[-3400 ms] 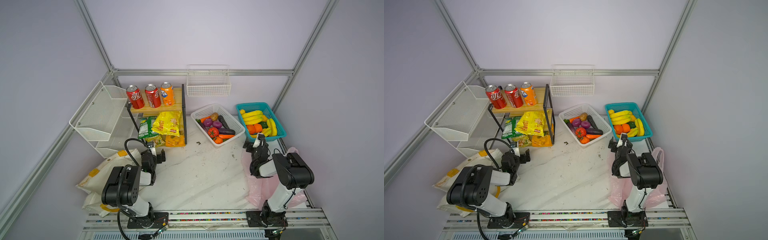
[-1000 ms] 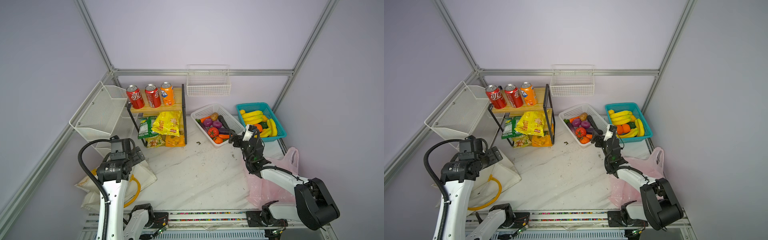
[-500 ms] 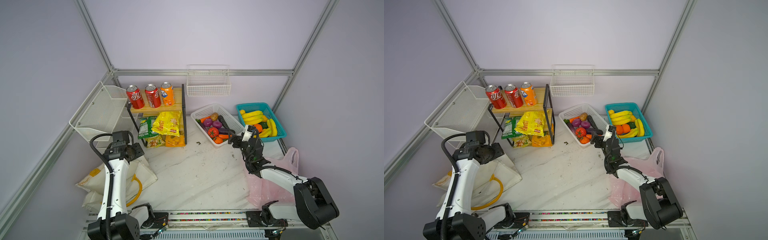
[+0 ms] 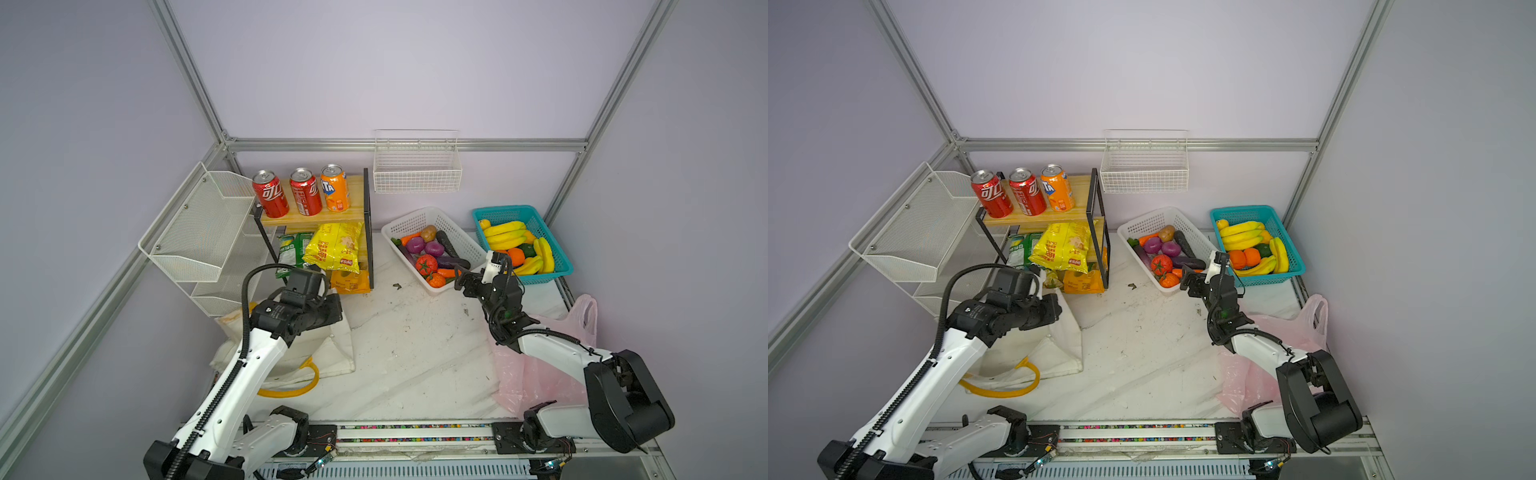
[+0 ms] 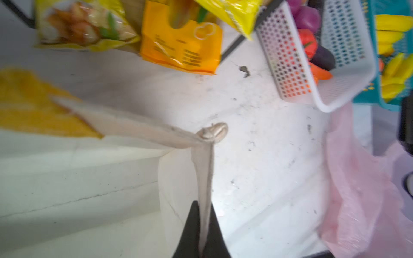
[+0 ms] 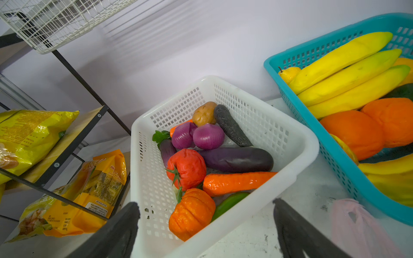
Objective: Place the mixed food into the grocery bags and tie them
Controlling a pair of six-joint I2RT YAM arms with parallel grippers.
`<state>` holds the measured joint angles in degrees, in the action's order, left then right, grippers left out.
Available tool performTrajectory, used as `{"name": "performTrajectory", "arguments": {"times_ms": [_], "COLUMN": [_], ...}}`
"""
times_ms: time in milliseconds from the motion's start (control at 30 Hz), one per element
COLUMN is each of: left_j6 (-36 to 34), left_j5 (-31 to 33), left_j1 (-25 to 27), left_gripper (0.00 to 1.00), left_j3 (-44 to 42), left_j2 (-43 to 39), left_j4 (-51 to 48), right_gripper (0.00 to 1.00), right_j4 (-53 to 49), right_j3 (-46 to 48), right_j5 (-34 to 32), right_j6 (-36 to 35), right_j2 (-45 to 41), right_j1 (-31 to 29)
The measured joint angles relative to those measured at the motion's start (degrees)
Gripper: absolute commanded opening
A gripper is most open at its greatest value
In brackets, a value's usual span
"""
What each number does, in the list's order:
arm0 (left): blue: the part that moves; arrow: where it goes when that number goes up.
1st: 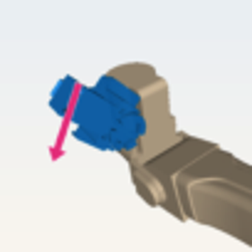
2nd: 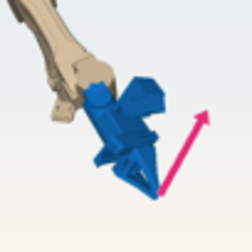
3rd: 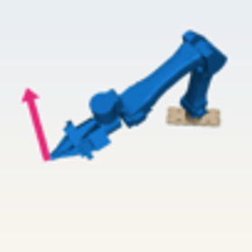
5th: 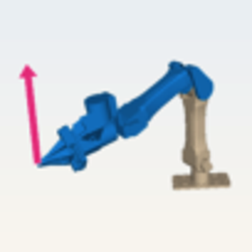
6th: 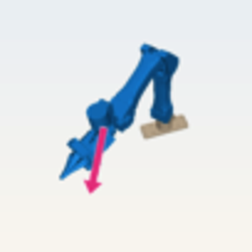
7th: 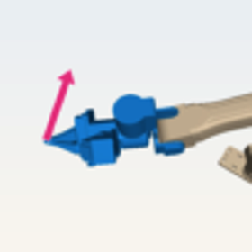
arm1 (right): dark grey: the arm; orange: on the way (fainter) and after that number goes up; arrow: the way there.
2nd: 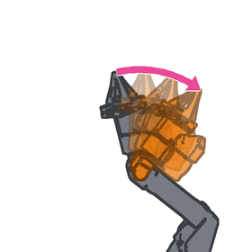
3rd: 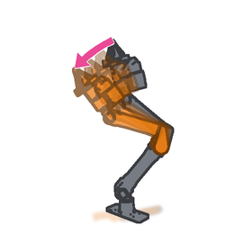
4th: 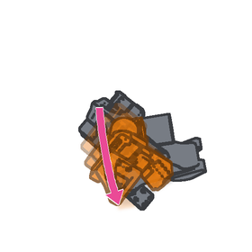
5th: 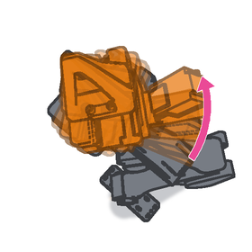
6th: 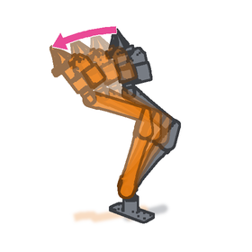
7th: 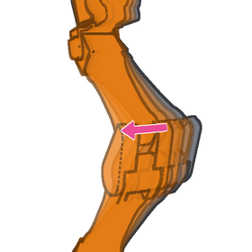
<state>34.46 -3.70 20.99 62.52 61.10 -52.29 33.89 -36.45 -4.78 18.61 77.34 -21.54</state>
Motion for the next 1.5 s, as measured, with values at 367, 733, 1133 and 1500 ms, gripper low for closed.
{"name": "performTrajectory", "arguments": {"times_ms": [367, 733, 1133, 1500], "left_j6": [9.6, 4.2, -3.9, -7.1], "left_j5": [4.4, -0.5, 3.9, 6.0], "left_j1": [27.8, 34.2, 16.2, 6.3], "left_gripper": [0.0, 0.66, 0.79, 0.82], "left_j3": [13.4, 31.4, 12.9, 7.0], "left_j2": [26.9, 42.7, 1.3, -7.4], "left_j4": [18.2, 21.7, 19.2, 8.5], "right_gripper": [0.97, 0.95, 0.95, 0.6], "right_j4": [-20.4, -35.6, -41.7, -56.6], "right_j3": [-16.2, -26.1, -37.8, -50.5], "right_j5": [-3.5, -9.8, 12.4, 21.2], "right_j6": [-2.8, -9.7, -25.9, -44.0], "right_j2": [-2.5, -9.9, 2.3, 24.2], "right_j1": [0.0, 4.8, -4.8, -9.9]}}
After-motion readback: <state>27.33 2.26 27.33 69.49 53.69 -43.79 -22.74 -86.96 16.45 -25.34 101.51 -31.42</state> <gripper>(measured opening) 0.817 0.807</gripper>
